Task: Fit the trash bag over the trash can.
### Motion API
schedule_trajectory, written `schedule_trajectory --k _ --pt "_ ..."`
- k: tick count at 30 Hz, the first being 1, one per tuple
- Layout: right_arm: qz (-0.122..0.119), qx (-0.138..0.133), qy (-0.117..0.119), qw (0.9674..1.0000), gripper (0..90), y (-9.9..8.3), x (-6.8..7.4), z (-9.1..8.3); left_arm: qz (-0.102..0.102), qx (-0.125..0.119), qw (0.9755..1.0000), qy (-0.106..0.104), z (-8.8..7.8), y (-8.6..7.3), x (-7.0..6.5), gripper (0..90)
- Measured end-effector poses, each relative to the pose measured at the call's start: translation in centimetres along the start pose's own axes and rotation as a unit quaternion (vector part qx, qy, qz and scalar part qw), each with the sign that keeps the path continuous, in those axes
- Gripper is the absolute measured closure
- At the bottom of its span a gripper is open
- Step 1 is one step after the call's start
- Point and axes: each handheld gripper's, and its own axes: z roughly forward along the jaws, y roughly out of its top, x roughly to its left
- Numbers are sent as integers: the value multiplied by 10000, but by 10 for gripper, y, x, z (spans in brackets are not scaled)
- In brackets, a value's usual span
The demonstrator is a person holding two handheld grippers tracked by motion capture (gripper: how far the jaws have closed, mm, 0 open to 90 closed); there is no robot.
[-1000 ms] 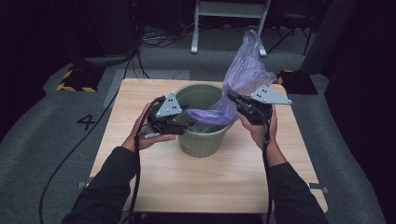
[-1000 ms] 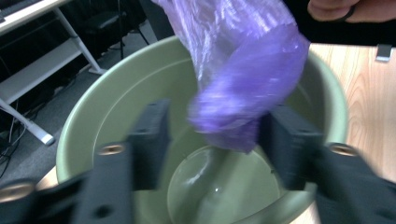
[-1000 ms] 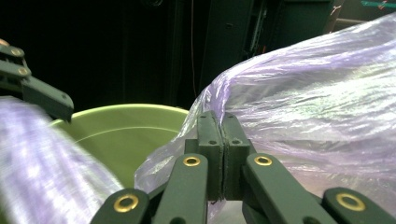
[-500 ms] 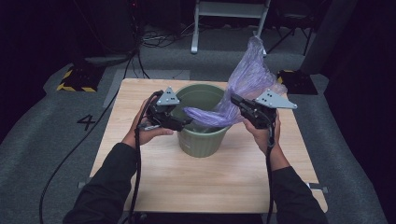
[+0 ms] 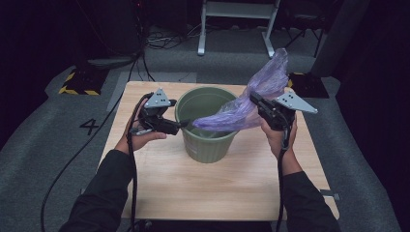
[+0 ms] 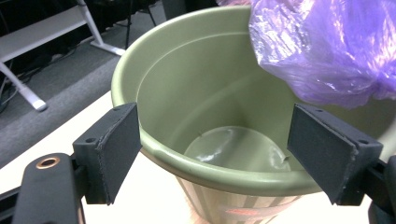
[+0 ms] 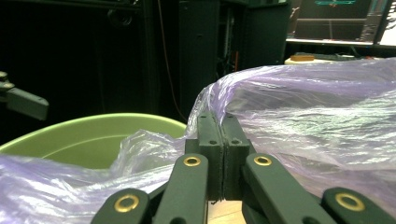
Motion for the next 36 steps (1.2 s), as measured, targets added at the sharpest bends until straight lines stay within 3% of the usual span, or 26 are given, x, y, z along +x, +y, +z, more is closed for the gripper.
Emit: schedule_trajectory --k 4,8,10,12,15,18,20,22,26,29,32,36 --pt "-62 -40 -96 9999 900 0 4 1 -2 -187 9998 -106 -5 3 -5 171" --pt "-236 -4 -80 9997 900 -2 12 5 321 -277 9989 -200 -11 11 -19 170" --pt "-236 -14 -54 9997 900 -3 14 6 332 -414 9981 -324 -15 14 -23 172" --pt "-272 10 -37 9996 900 -3 15 8 384 -374 9977 -425 -14 20 -29 177" --pt "-391 56 10 9992 898 -3 20 9 685 -240 9961 -500 -6 29 -46 177" --pt "-518 67 164 9985 894 -1 26 10 923 6 9952 -330 6 37 -58 238" --pt "-606 74 282 9977 886 -1 30 11 1266 287 9912 -243 16 39 -64 285" --pt "-668 37 396 9970 883 0 33 11 1629 585 9849 60 26 37 -66 405" --pt "-719 28 438 9964 885 2 34 8 1639 774 9834 -38 35 35 -56 561" --pt "-731 20 460 9963 888 3 34 7 1705 951 9807 -40 43 34 -52 652" --pt "-749 45 526 9958 890 4 35 7 1744 1205 9773 18 52 34 -51 685" --pt "-826 82 634 9945 894 7 40 9 1556 1274 9795 -69 57 38 -46 632"
